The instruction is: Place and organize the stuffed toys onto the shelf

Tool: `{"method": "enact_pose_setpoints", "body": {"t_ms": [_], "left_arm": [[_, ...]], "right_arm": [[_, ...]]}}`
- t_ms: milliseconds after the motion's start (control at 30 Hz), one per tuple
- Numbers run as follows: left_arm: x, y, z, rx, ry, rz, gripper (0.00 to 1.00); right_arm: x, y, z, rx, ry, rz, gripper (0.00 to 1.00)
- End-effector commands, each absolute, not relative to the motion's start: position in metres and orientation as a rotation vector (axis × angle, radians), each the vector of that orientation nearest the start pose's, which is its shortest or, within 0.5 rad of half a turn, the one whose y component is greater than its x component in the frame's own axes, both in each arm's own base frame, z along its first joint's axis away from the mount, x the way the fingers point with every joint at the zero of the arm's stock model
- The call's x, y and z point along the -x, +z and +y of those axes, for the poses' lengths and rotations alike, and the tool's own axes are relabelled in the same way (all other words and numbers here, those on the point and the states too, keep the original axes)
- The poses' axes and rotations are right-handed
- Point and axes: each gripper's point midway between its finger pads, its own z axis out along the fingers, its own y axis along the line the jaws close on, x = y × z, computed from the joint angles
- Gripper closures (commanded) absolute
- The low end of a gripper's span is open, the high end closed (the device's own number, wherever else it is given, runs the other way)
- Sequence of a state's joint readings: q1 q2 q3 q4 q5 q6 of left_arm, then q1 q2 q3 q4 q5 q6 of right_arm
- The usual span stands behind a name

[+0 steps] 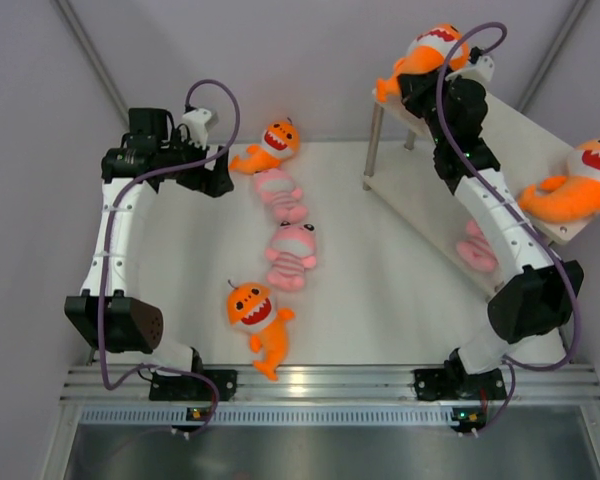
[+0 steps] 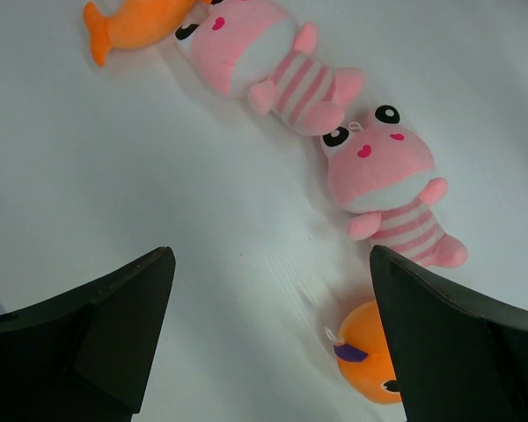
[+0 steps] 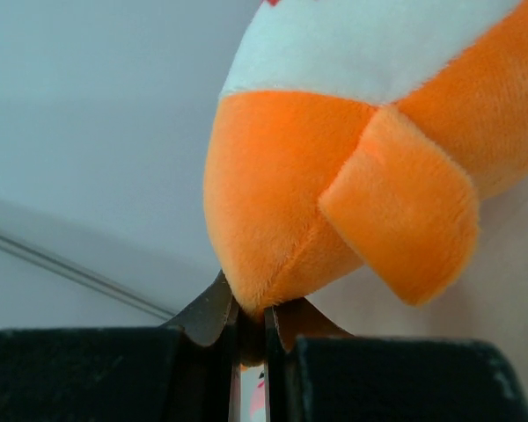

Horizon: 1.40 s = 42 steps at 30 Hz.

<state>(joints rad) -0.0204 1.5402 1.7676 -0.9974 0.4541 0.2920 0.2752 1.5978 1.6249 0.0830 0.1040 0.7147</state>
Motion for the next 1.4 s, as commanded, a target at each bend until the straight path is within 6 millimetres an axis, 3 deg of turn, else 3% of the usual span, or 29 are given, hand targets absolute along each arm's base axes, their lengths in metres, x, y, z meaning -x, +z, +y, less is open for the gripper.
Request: {"method": "enact_pose_setpoints", "body": {"t_ms": [0, 133, 533, 600, 633, 667, 733, 867, 1000, 1033, 1100, 1233, 1267, 1333, 1367], "left_arm": [[-0.372, 0.305, -0.072, -0.591, -0.371, 2.175, 0.02], [-0.371, 0.305, -0.071, -0.594, -0.363, 2.175, 0.01], [-0.371, 0.303, -0.072, -0.599, -0.371, 2.177, 0.01], [-0.371, 0.303, -0.073, -0.604, -0.378, 2.174, 0.01], [-0.371, 0.302, -0.073, -0.605, -0.382, 2.178, 0.01], [-0.371, 0.302, -0.073, -0.609, -0.383, 2.174, 0.01], [-0.370, 0.298, -0.074, -0.613, -0.394, 2.183, 0.01], [-0.371, 0.278, -0.079, -0.592, -0.441, 2.242, 0.01], [-0.387, 0.248, -0.083, -0.663, -0.307, 2.298, 0.02], [-0.403, 0.241, -0.075, -0.648, -0.181, 2.302, 0.02], [-0.415, 0.233, -0.088, -0.690, -0.119, 2.277, 0.02], [-0.452, 0.235, -0.104, -0.679, -0.015, 2.181, 0.03], [-0.467, 0.245, -0.109, -0.648, 0.024, 2.132, 0.04], [-0.487, 0.234, -0.114, -0.622, 0.056, 2.133, 0.05], [-0.502, 0.247, -0.115, -0.568, 0.077, 2.091, 0.05]], "right_arm": [[-0.496, 0.471, 0.130, -0.469, 0.730, 1.359, 1.00], [-0.502, 0.455, 0.116, -0.521, 0.710, 1.379, 0.99], [-0.491, 0.434, 0.098, -0.545, 0.644, 1.432, 0.89], [-0.486, 0.435, 0.095, -0.536, 0.631, 1.427, 0.71], [-0.484, 0.436, 0.094, -0.525, 0.622, 1.429, 0.55], [-0.483, 0.437, 0.093, -0.520, 0.615, 1.430, 0.49], [-0.478, 0.443, 0.091, -0.509, 0.607, 1.426, 0.37], [-0.467, 0.453, 0.087, -0.492, 0.584, 1.412, 0.28], [-0.454, 0.454, 0.081, -0.481, 0.519, 1.433, 0.24], [-0.448, 0.458, 0.077, -0.475, 0.481, 1.426, 0.23], [-0.437, 0.464, 0.075, -0.473, 0.442, 1.420, 0.23], [-0.420, 0.464, 0.071, -0.443, 0.341, 1.425, 0.21], [-0.417, 0.462, 0.074, -0.432, 0.337, 1.433, 0.21], [-0.412, 0.460, 0.073, -0.421, 0.317, 1.445, 0.21], [-0.411, 0.459, 0.072, -0.419, 0.308, 1.448, 0.21]]}}
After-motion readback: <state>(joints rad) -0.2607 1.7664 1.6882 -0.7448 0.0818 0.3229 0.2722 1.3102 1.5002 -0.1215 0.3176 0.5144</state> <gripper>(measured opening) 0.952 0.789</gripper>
